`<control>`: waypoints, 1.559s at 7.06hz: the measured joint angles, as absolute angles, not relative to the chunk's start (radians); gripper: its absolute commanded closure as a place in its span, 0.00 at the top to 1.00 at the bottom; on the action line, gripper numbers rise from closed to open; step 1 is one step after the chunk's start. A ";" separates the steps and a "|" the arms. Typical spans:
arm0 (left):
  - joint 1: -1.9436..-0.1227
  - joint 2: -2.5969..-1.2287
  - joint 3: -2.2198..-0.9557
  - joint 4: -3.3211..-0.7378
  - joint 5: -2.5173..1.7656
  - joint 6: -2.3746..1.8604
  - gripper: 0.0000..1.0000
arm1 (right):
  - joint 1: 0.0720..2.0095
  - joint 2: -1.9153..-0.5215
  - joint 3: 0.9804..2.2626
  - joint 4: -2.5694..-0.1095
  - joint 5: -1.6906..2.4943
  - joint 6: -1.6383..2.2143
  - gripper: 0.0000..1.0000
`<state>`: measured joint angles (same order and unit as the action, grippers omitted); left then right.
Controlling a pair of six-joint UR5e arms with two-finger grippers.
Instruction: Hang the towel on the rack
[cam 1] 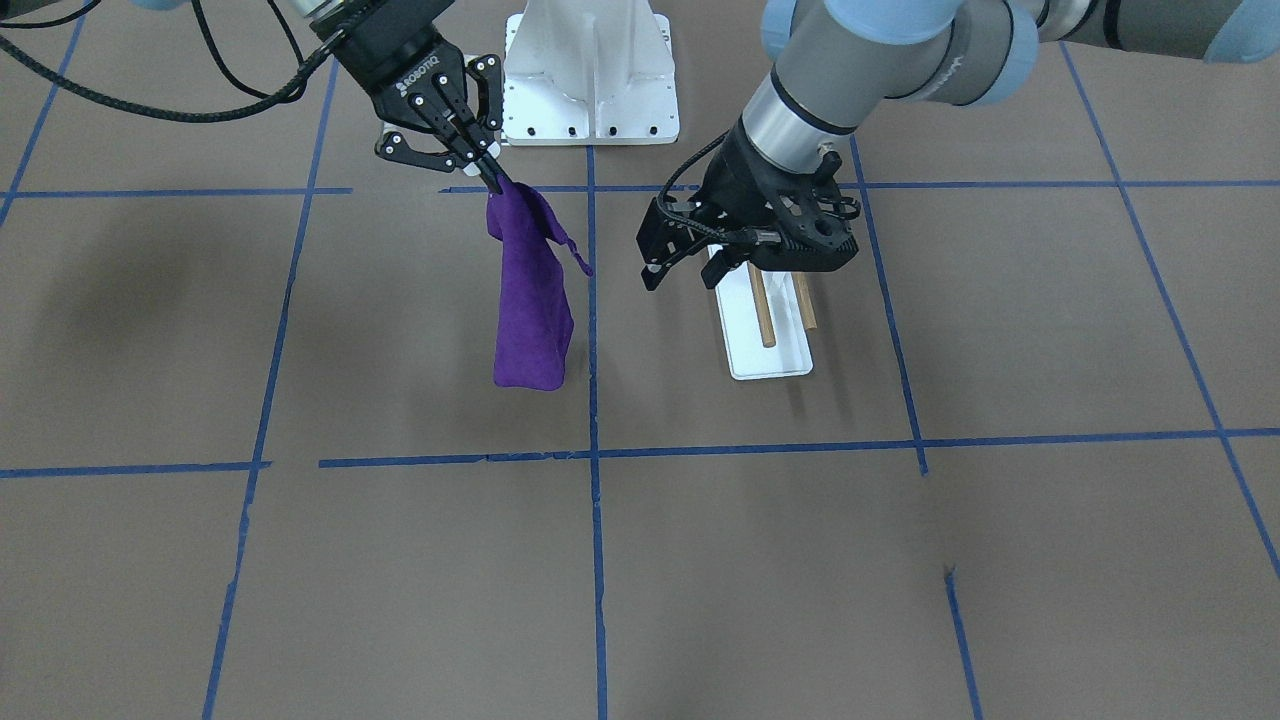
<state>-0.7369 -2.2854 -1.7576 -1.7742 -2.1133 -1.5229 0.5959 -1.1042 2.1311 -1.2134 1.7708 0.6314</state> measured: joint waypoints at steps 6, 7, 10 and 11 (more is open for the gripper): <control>-0.607 -2.410 -1.660 -1.749 -2.062 -1.657 0.22 | 0.525 -1.074 2.134 -1.213 1.707 0.623 0.00; -0.600 -2.411 -1.659 -1.749 -2.061 -1.658 0.00 | 0.523 -1.073 2.134 -1.213 1.706 0.623 0.00; -0.594 -2.409 -1.665 -1.750 -2.060 -1.651 0.00 | 0.522 -1.074 2.134 -1.213 1.706 0.622 0.00; -0.594 -2.407 -1.666 -1.750 -2.059 -1.647 0.00 | 0.523 -1.077 2.134 -1.213 1.706 0.621 0.00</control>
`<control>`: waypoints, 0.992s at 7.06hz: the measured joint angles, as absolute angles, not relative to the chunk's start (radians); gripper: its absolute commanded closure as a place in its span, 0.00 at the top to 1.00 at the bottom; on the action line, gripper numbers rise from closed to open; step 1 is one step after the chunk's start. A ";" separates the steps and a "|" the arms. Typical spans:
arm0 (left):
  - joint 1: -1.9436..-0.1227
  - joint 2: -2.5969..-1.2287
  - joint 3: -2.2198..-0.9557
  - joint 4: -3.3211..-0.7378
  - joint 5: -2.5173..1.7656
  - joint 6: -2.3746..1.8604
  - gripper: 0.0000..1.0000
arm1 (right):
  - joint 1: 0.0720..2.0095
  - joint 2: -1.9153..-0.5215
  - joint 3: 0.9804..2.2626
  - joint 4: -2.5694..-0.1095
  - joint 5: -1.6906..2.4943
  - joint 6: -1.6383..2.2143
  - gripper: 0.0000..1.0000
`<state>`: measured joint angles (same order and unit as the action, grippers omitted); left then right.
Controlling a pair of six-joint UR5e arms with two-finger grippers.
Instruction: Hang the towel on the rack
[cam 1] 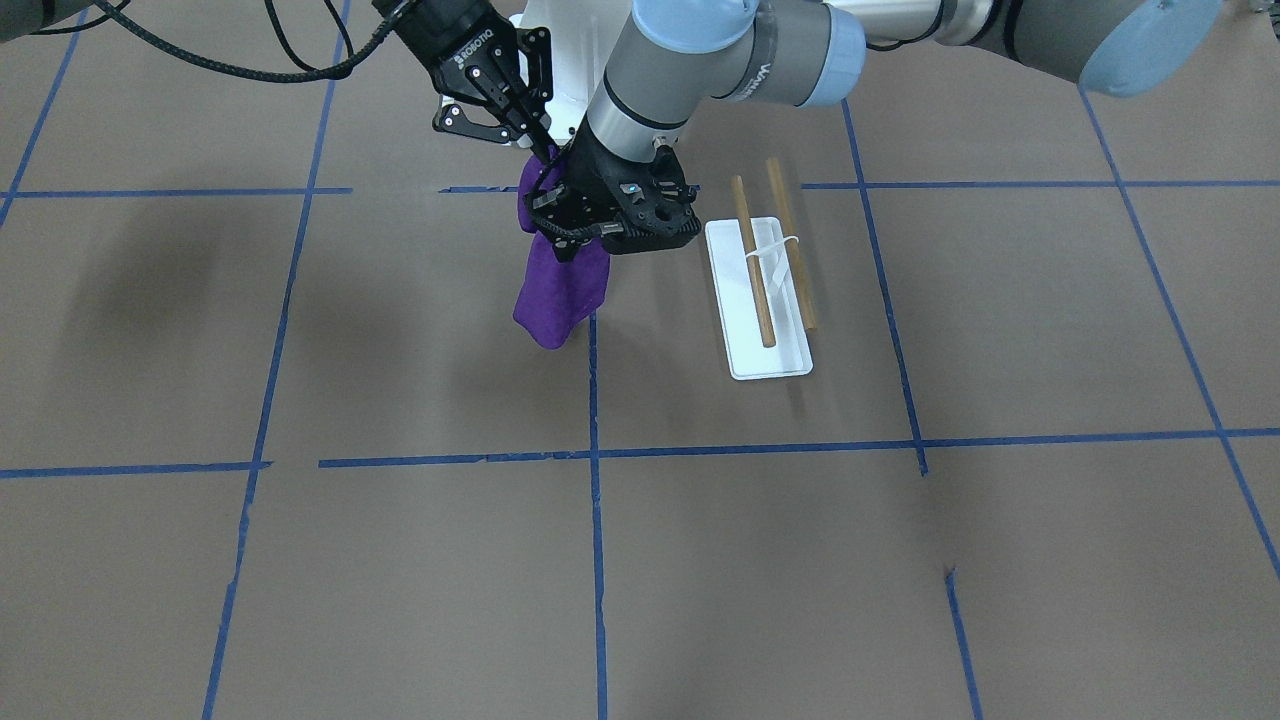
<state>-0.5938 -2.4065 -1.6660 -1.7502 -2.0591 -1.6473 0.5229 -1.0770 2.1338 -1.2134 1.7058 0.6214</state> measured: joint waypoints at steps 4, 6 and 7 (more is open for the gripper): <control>-0.596 -2.393 -1.668 -1.749 -2.059 -1.607 0.00 | 0.534 -1.084 2.130 -1.251 1.763 0.651 0.99; -0.612 -2.348 -1.696 -1.747 -2.059 -1.504 0.00 | 0.617 -1.095 2.128 -1.353 1.898 0.659 1.00; -0.627 -2.294 -1.748 -1.740 -2.061 -1.419 0.00 | 0.680 -1.104 2.122 -1.414 1.970 0.655 1.00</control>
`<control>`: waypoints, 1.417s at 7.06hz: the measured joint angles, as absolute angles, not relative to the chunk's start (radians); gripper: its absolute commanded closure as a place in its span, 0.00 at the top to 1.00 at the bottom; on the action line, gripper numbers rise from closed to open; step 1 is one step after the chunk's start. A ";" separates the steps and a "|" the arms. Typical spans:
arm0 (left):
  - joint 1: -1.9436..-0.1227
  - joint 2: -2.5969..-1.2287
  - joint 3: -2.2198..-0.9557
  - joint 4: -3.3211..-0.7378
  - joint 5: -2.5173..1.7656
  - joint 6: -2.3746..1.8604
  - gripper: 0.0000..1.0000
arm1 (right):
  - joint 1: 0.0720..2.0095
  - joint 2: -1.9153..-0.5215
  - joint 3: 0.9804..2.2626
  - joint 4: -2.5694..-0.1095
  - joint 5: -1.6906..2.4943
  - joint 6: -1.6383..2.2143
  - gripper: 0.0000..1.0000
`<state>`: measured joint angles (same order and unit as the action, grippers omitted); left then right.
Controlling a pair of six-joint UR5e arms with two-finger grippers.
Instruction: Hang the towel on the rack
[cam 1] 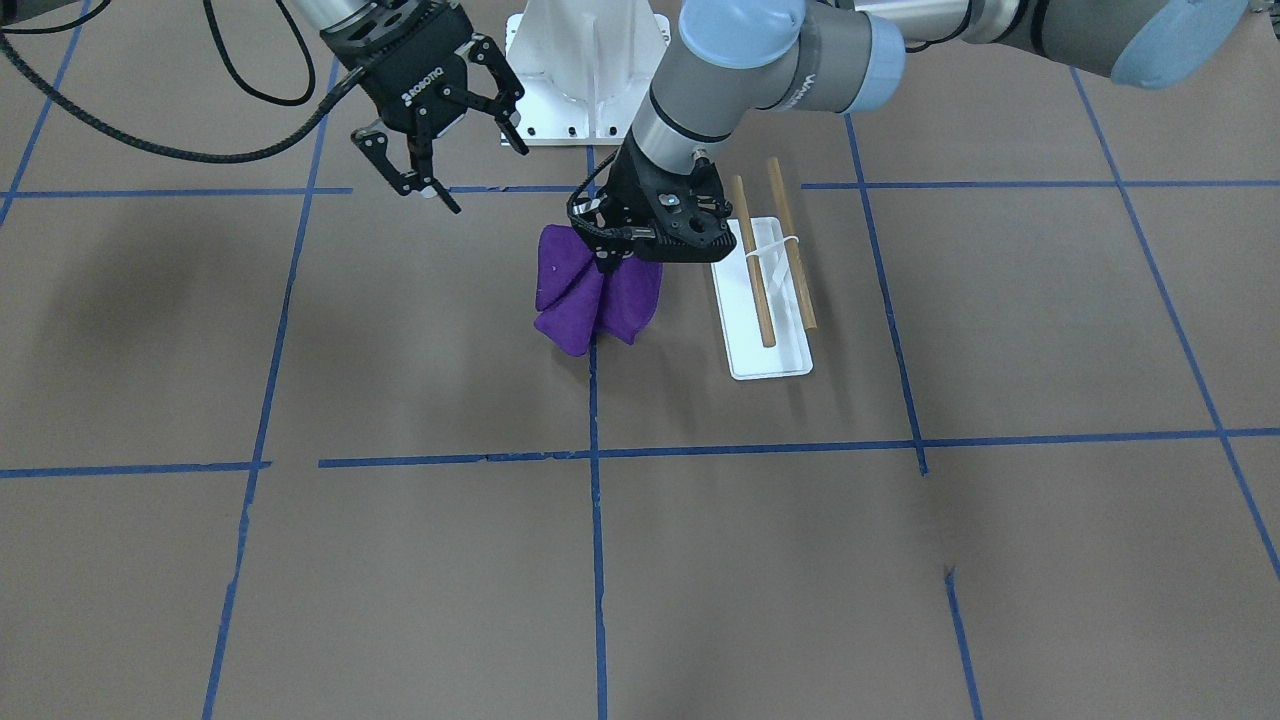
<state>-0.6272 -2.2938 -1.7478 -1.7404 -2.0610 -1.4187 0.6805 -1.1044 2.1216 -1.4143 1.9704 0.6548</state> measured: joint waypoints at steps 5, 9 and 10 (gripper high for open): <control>-0.680 -2.079 -2.014 -1.603 -2.060 -1.095 0.00 | 0.950 -1.220 2.004 -1.636 2.125 0.334 1.00; -0.694 -1.897 -2.050 -1.596 -1.978 -0.851 0.00 | 1.183 -1.327 1.875 -1.701 2.174 -0.134 1.00; -0.696 -1.875 -2.046 -1.596 -1.967 -0.801 0.00 | 1.228 -1.352 1.853 -1.700 2.187 -0.219 1.00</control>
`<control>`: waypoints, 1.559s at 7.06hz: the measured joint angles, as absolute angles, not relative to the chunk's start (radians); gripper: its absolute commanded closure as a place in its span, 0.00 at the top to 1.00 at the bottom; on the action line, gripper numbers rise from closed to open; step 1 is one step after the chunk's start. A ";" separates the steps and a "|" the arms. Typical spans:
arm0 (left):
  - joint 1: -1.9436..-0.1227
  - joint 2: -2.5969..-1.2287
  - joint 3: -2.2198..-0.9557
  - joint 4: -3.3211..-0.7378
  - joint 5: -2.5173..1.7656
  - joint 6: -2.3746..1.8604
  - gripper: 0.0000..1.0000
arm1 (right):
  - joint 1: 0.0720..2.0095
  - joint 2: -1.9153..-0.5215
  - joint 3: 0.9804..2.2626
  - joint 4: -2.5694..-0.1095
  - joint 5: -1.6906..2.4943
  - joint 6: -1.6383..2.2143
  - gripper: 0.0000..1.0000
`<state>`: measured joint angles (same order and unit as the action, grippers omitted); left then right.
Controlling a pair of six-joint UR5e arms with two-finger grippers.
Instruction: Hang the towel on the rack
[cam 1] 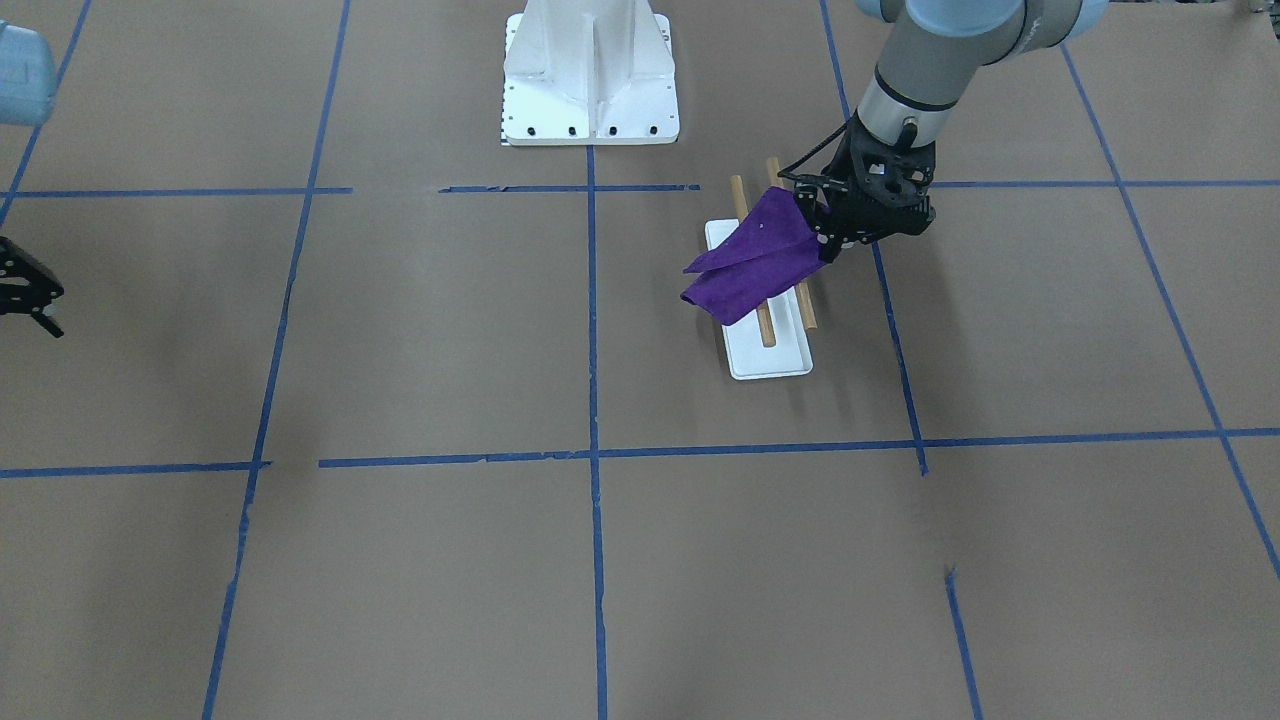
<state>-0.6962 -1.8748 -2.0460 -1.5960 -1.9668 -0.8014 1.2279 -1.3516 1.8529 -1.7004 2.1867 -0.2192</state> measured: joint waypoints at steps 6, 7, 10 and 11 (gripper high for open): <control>-0.709 -1.835 -2.033 -1.601 -1.916 -0.685 1.00 | 1.356 -1.457 1.838 -1.699 2.190 -0.287 1.00; -0.715 -1.837 -2.040 -1.601 -1.919 -0.677 1.00 | 1.387 -1.495 1.838 -1.695 2.189 -0.287 1.00; -0.850 -1.843 -2.042 -1.574 -1.958 -0.516 1.00 | 1.482 -1.586 1.816 -1.692 2.189 -0.272 1.00; -0.936 -1.843 -2.030 -1.519 -2.041 -0.417 1.00 | 1.517 -1.603 1.790 -1.692 2.191 -0.272 1.00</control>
